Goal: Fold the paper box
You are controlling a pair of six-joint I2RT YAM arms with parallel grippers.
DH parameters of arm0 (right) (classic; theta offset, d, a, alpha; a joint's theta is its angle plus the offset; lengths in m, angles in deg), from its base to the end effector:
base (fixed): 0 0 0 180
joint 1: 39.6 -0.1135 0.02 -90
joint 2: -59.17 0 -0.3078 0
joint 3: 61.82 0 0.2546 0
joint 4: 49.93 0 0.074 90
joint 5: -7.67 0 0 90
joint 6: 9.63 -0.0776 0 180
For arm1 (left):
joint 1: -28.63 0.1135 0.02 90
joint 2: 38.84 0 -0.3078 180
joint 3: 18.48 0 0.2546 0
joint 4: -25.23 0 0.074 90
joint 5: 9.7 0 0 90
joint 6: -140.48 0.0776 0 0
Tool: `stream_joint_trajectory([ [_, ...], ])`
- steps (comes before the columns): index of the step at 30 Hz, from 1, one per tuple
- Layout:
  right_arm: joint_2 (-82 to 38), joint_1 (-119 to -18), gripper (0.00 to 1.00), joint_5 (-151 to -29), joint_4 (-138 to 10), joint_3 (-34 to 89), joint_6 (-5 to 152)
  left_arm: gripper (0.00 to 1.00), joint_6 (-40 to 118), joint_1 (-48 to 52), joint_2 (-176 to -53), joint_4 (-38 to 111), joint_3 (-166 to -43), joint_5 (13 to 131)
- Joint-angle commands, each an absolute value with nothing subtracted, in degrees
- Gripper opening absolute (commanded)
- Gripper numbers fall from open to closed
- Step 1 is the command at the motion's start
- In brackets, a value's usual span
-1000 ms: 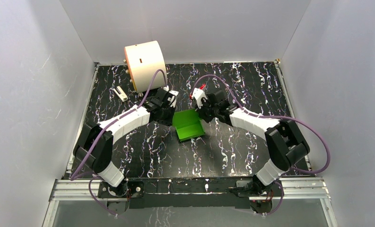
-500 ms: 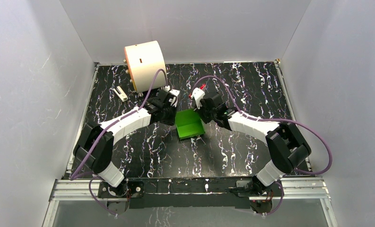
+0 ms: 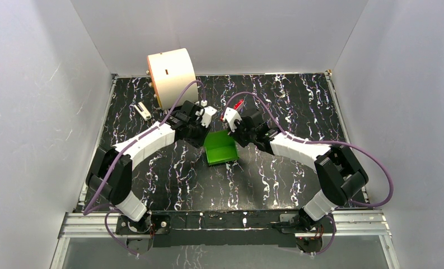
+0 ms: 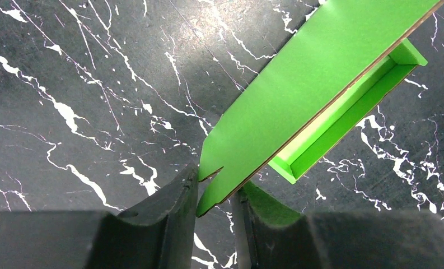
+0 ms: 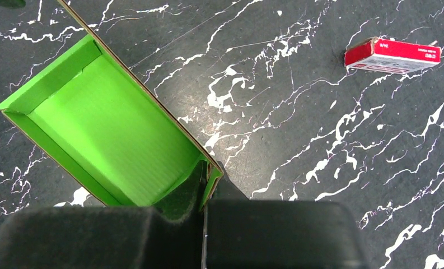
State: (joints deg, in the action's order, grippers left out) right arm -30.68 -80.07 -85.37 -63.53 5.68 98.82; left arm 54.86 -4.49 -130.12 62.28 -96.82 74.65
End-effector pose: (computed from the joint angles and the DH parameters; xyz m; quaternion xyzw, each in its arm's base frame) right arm 0.2844 0.2480 0.2355 -0.4485 0.7694 0.1099 0.4413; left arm 0.3076 -0.2098 0.2484 0.3176 0.8833 -0.1297 0.3195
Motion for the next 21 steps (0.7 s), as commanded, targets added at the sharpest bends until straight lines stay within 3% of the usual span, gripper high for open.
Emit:
stream_joint_trajectory([
  [1,-31.31,-80.23,0.0,-88.96,-63.47,7.06,101.16,0.24,58.63,-3.65,-127.18,60.07,-97.38,67.27],
  [14,-30.8,-79.87,0.0,-90.98,-60.99,5.18,96.99,0.1,54.9,-3.19,-124.44,49.08,-91.44,64.73],
  [21,-29.5,-79.77,0.0,-92.21,-59.26,3.28,94.74,0.12,52.06,-3.18,-122.98,44.01,-88.74,61.27],
])
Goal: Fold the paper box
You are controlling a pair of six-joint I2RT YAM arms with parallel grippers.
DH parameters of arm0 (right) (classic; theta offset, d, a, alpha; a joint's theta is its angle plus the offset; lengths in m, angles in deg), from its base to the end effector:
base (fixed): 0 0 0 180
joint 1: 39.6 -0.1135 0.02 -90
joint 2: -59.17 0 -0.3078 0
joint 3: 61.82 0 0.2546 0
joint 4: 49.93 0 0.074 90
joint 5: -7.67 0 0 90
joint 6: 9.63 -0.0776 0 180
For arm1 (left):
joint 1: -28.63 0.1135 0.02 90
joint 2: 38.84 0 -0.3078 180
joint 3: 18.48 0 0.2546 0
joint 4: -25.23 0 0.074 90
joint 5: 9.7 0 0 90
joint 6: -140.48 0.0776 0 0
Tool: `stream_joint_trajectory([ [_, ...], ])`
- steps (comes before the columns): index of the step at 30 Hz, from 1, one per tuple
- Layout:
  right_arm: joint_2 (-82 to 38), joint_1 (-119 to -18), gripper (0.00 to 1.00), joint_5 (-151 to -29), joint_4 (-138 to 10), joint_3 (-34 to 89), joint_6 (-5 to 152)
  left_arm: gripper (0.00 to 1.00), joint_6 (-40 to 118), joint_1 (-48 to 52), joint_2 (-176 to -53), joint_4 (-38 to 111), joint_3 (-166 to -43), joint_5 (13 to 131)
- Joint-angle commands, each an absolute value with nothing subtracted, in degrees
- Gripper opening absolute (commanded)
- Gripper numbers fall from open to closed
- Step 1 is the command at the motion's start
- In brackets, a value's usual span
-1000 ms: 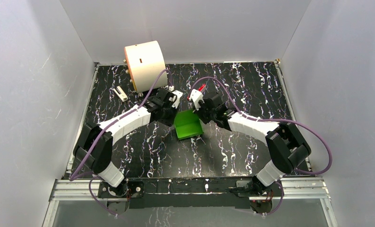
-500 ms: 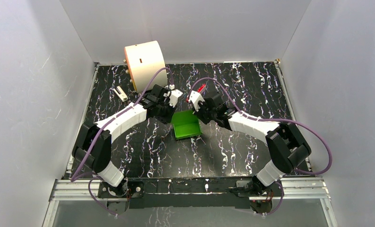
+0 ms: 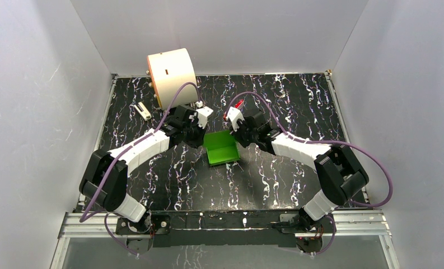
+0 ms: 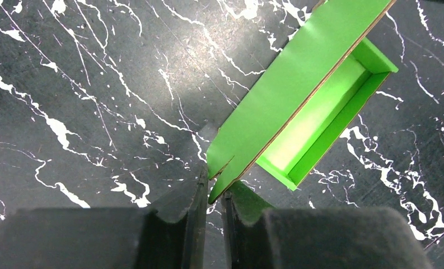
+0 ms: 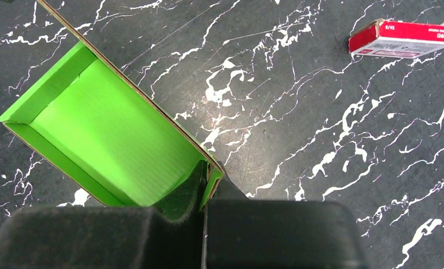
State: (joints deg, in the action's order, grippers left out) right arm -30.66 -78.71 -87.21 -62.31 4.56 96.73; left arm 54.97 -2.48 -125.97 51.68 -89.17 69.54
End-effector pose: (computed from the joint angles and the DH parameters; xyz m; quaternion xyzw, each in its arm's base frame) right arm 0.2871 0.2419 0.2314 -0.4311 0.7783 0.1269 0.4385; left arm 0.2998 -0.1978 0.2466 0.3147 0.8575 -0.1752 0.3674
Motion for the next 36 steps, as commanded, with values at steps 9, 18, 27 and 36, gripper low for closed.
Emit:
stream_joint_trajectory([
  [9,-28.95,-79.77,0.0,-92.21,-58.9,2.86,94.69,0.13,53.02,-3.18,-123.5,44.25,-88.28,59.81],
  [18,-29.05,-79.72,0.0,-94.31,-58.78,2.93,94.2,0.15,52.44,-3.23,-124.79,42.13,-88.1,56.32],
  [27,-29.29,-79.76,0.0,-95.17,-57.81,2.66,93.67,0.15,53.03,-3.18,-125.76,40.8,-87.81,54.9],
  [36,-29.87,-79.77,0.0,-96.21,-57.65,2.7,91.86,0.0,51.04,-3.4,-126.57,35.97,-86.85,53.76],
])
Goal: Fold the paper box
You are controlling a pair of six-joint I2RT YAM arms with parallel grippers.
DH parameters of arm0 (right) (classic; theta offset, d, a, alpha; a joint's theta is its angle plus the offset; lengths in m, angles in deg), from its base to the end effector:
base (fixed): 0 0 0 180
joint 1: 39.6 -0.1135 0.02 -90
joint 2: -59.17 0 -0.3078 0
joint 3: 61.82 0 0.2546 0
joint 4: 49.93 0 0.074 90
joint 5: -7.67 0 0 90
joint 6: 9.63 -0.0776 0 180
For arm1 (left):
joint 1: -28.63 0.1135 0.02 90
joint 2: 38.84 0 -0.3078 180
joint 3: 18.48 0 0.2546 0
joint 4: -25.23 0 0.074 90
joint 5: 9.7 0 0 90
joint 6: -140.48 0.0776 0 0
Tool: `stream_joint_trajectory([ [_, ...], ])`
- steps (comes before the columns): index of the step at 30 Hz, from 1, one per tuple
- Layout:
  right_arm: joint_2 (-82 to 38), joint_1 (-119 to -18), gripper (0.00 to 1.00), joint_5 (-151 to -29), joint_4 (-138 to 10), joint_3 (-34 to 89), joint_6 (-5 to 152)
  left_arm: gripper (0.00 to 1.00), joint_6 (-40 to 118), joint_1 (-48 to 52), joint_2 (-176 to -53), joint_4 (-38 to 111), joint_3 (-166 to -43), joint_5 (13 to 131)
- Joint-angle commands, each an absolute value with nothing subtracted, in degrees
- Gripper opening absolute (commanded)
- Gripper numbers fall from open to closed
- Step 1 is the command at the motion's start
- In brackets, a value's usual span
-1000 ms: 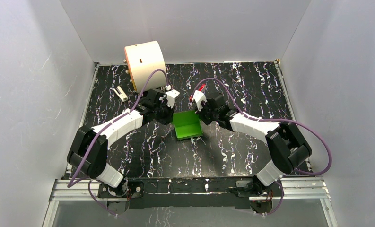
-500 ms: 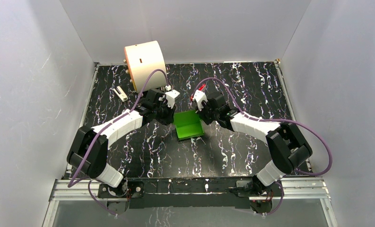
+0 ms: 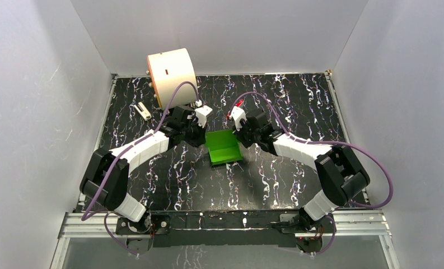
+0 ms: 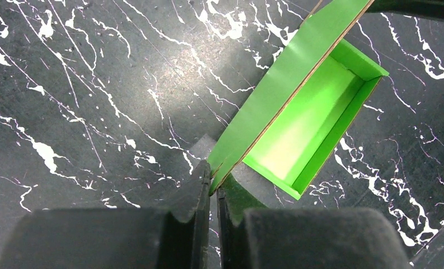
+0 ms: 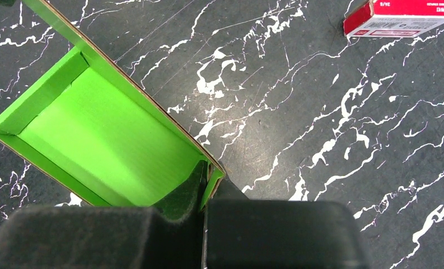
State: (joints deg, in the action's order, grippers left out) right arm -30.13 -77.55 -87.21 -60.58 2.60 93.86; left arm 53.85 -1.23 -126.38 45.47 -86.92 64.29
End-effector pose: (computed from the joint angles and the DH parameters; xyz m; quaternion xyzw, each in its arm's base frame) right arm 0.2880 0.2330 0.2262 -0.4031 0.7919 0.1339 0.4388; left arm 0.3035 -0.1989 0.2435 0.3130 0.8406 -0.2196 0.3836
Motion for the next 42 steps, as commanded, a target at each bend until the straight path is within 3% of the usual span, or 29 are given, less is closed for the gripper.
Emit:
stream_joint_trajectory([
  [1,-29.87,-79.77,0.0,-96.13,-57.67,2.62,91.27,0.0,50.88,-3.48,-126.37,35.24,-86.61,53.79],
  [7,-29.13,-80.1,0.0,-95.24,-57.0,1.64,88.55,0.0,44.81,-5.79,-124.58,29.16,-83.17,57.56],
  [12,-28.2,-80.07,0.0,-93.48,-56.84,0.3,90.48,0.14,47.61,-6.0,-123.81,31.56,-83.16,61.58],
  [24,-25.56,-78.54,0.0,-93.77,-59.32,1.48,96.6,0.31,58.02,-5.64,-123.39,42.68,-89.06,62.68],
  [32,-26.09,-77.87,0.0,-96.3,-59.52,2.02,96.98,0.3,62.93,-5.12,-122.46,43.42,-88.63,63.08],
  [42,-25.56,-76.07,0.0,-97.74,-60.29,1.99,98.68,0.31,68.78,-1.6,-119.11,47.96,-88.03,54.69],
])
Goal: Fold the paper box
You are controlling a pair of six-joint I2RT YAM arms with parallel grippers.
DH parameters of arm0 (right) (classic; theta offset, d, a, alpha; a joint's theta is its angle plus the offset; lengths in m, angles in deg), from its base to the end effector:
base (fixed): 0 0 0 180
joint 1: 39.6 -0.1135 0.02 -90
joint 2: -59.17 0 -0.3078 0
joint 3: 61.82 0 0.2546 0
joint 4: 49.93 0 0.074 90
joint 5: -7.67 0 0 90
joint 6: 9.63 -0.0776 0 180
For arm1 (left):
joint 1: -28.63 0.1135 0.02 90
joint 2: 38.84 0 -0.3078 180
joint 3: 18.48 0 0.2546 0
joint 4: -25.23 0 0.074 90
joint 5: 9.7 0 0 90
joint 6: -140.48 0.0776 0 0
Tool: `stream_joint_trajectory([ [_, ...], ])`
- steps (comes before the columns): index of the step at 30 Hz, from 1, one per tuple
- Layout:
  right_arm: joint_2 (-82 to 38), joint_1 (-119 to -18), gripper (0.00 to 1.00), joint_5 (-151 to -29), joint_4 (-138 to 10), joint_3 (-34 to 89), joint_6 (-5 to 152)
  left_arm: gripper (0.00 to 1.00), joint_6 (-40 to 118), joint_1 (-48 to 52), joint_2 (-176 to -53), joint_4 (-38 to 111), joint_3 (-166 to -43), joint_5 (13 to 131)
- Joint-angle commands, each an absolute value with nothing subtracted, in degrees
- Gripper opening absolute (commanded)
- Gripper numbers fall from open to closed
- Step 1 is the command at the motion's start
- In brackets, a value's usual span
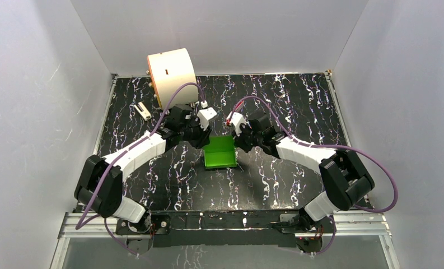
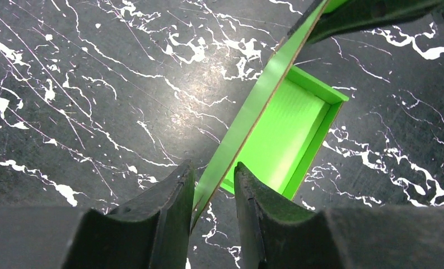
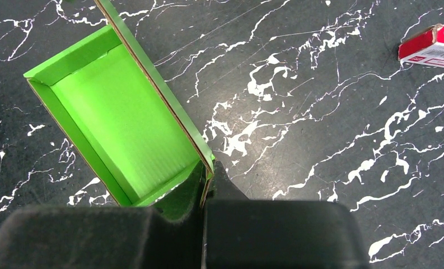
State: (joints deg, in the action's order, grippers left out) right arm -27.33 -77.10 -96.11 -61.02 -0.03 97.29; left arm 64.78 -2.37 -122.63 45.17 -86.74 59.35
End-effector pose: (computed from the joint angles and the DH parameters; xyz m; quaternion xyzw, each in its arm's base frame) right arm 0.2693 0.2299 0.2269 -0.4527 0.7610 0.1859 0.4259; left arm 0.2868 -0.2047 0.2663 0.4135 0.7746 -0.2253 0.4222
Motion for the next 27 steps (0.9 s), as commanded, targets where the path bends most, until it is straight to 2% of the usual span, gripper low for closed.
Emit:
stream_joint_trajectory([
  [1,-25.56,-75.79,0.0,-97.81,-60.31,2.0,98.83,0.31,69.2,-1.38,-118.74,47.96,-87.62,54.54],
  [7,-25.3,-74.04,0.0,-99.52,-61.06,2.08,100.23,0.3,71.71,2.09,-118.45,49.52,-87.09,52.79],
  [18,-24.86,-73.2,0.0,-101.83,-61.27,2.13,101.18,0.27,72.38,3.14,-120.72,41.01,-83.92,49.63],
  [27,-25.03,-73.22,0.0,-103.08,-61.69,2.39,102.02,0.29,75.66,7.05,-121.29,35.04,-82.55,51.35],
])
